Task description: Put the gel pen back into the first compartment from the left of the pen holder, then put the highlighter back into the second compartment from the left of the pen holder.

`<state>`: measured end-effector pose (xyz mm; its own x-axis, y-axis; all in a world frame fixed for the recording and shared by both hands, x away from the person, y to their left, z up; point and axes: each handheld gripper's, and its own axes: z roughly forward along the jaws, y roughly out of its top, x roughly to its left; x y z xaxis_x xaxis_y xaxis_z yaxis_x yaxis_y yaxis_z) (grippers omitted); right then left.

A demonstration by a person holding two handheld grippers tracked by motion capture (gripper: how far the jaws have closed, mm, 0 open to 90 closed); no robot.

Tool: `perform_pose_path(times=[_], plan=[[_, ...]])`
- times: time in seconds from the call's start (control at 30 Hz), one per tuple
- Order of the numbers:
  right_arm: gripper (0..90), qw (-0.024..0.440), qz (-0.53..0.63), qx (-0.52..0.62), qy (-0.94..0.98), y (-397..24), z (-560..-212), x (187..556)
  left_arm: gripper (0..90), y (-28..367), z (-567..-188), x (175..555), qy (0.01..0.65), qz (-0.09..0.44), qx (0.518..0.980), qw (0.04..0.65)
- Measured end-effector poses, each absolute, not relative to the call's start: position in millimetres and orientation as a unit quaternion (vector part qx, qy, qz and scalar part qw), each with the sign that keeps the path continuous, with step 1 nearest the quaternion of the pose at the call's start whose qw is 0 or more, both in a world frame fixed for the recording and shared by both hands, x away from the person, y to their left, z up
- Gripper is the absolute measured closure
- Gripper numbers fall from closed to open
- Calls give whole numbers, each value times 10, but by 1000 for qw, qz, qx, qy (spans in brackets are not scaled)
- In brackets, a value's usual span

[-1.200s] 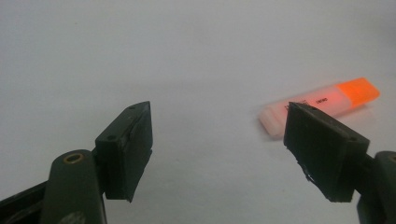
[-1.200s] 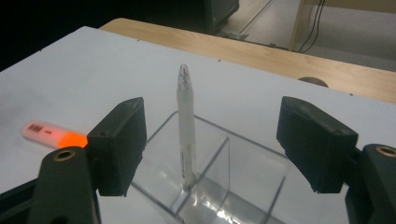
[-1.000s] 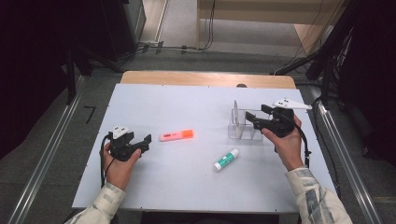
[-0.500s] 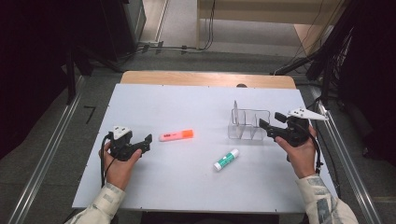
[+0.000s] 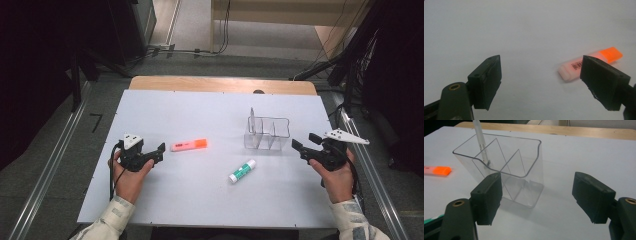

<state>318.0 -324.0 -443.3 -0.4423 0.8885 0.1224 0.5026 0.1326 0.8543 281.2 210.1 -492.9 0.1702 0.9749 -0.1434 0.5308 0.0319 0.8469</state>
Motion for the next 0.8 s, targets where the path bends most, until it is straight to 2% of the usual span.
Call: perform_pose_path(times=[0.8], plan=[[228, 211, 440, 503, 713, -3379, -4495, 3113, 183, 1910, -4976, 2977, 563, 259, 660, 425]])
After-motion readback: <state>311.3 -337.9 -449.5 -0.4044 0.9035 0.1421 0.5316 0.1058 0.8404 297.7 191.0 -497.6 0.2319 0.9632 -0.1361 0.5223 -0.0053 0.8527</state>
